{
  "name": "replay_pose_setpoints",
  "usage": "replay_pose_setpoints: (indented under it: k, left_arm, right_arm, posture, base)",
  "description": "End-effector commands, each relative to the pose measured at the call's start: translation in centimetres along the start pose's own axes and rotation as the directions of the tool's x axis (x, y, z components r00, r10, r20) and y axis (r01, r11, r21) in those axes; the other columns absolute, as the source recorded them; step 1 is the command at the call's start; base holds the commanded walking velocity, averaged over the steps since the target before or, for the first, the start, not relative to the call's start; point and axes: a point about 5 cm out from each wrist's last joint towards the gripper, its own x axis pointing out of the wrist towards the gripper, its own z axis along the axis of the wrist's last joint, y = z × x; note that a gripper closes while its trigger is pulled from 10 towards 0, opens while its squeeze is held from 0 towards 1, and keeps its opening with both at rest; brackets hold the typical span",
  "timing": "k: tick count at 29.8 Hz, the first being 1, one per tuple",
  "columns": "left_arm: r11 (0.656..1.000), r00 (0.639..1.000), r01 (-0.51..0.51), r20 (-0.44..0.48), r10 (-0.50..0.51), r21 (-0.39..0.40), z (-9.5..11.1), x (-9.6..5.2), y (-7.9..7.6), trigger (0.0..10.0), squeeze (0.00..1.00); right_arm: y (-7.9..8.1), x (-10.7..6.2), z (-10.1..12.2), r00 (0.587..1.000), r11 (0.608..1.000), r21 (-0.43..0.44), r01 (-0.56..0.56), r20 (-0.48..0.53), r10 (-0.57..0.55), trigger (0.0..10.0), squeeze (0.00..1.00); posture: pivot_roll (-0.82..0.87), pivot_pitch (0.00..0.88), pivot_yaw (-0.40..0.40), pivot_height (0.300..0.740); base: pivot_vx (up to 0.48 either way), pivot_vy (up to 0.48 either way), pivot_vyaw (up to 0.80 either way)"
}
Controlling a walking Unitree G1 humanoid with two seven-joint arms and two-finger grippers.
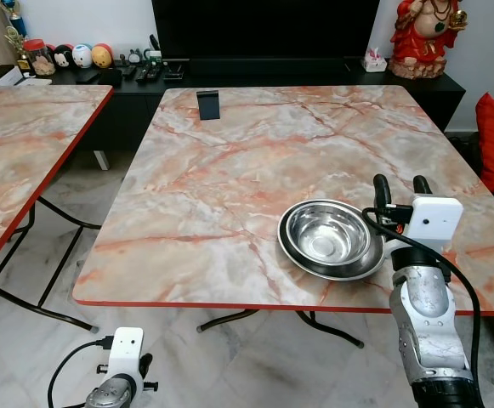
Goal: Setting the table
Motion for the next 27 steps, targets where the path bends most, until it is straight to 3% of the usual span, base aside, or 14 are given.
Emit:
replay_pose_setpoints:
  k: [1,27]
  left_arm:
    - [1.000,1.000,-0.010,-0.028,0.009,-0.015,-0.70,-0.16,0.14,10.0,0.00]
    - [1.000,1.000,-0.012,-0.015,0.012,-0.012,-0.15,-0.04,0.56,10.0,0.00]
  right_arm:
    - [0.31,0.33,0.22,1.000,1.000,-0.005,-0.009,0.013,0.009,10.0,0.00]
    - [1.07,0.91,0.56,0.999,0.999,-0.001,-0.039,0.037,0.039,10.0,0.00]
  posture:
    - [-0.01,0.000,0.014,0.740]
    - [-0.01,0.000,0.021,0.740]
  base:
    - [0.000,0.442,0.00]
    - [0.000,0.479,0.00]
